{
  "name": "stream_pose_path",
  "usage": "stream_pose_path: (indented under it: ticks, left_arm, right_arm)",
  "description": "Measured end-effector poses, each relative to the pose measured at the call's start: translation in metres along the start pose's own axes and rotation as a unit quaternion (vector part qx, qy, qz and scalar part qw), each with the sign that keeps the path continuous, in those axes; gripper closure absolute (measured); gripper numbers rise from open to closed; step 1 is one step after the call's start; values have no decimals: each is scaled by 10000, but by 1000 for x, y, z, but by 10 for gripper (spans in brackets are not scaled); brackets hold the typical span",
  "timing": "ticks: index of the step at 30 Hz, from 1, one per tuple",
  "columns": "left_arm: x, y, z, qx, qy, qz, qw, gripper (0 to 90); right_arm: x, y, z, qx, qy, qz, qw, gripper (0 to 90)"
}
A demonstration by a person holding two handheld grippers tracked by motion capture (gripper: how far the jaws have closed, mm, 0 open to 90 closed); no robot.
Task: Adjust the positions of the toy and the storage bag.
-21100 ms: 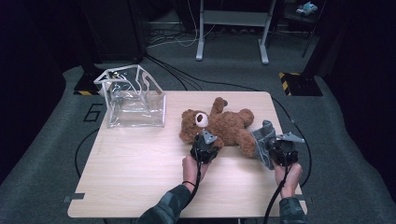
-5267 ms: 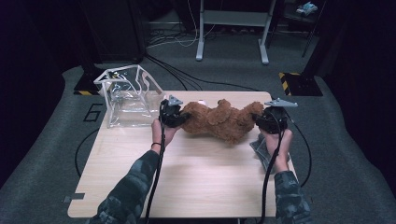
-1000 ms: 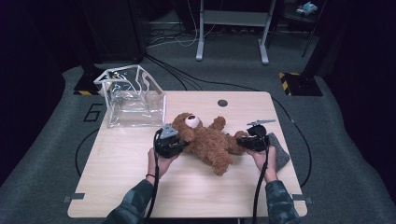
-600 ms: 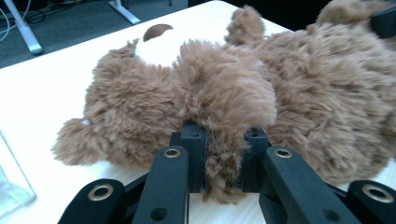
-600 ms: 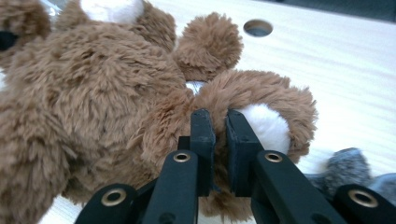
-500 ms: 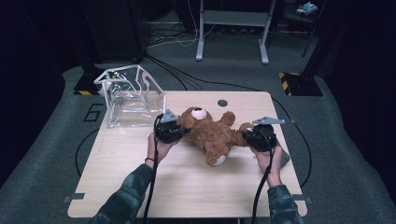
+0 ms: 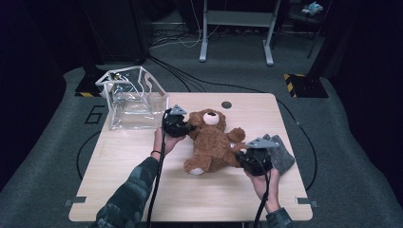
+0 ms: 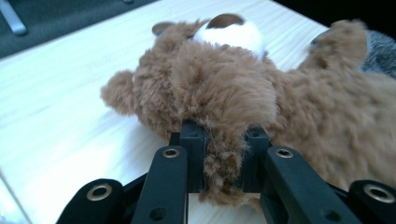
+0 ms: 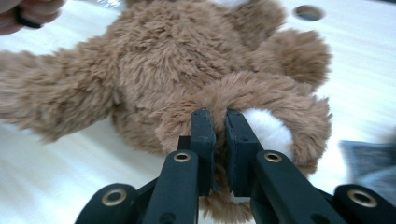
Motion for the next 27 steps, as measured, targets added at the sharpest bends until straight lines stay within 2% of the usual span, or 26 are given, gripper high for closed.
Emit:
stream_pose_path:
  ticks: [4,6,9,11,12,13,14,15,16,17,18,20,21,23,27]
  left_arm:
    - [-2,14,9,260,116,-24,9996,760]
    - [-3,18,12,431,132,-17,9990,741]
    - [-4,21,17,644,183,7,9978,713]
    - [-4,22,17,743,172,-35,9971,663]
    - [-3,23,18,761,188,-57,9969,636]
    - [-3,23,18,856,179,-69,9961,616]
    - [-3,24,19,901,204,-139,9956,584]
    - [-2,25,19,888,222,-120,9957,569]
    - [-3,25,20,973,206,-154,9949,562]
    - [-2,26,20,944,250,-181,9951,542]
    - [-2,27,20,1012,242,-178,9944,510]
    - [-1,29,21,1054,244,-230,9939,490]
    - [0,29,21,1104,229,-212,9934,461]
    - [1,30,21,1166,216,-301,9925,409]
    - [8,30,21,1096,247,-391,9929,295]
  right_arm:
    - [-10,12,4,28,72,-205,9998,832]
    - [-15,17,6,-106,59,-382,9992,803]
    - [-17,15,7,-134,19,-434,9990,763]
    - [-16,10,7,-156,25,-403,9991,677]
    - [-14,6,7,-171,-59,-385,9991,667]
    - [-11,2,7,-205,-149,-402,9989,591]
    - [-10,-3,8,-239,-133,-318,9991,505]
    - [-8,-10,10,-316,-157,-224,9991,456]
    - [-6,-15,12,-407,-199,-177,9988,396]
    - [-6,-21,16,-485,-160,-96,9987,332]
    - [-8,-28,25,-606,-134,-4,9981,272]
    - [-9,-30,28,-636,-132,35,9979,245]
    - [-13,-34,38,-600,22,158,9981,199]
    - [-19,-35,51,-606,84,270,9978,168]
    - [-27,-37,69,-499,252,429,9975,138]
Point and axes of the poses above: each handheld gripper's, and its own axes: x roughly backward along the jaws, z roughly out of its underside, y roughly to its left, the point moved 5 cm from there along -x, roughly forward along the jaws, and after that the axes turned 13 degrees about x, right-handed, at the moved point
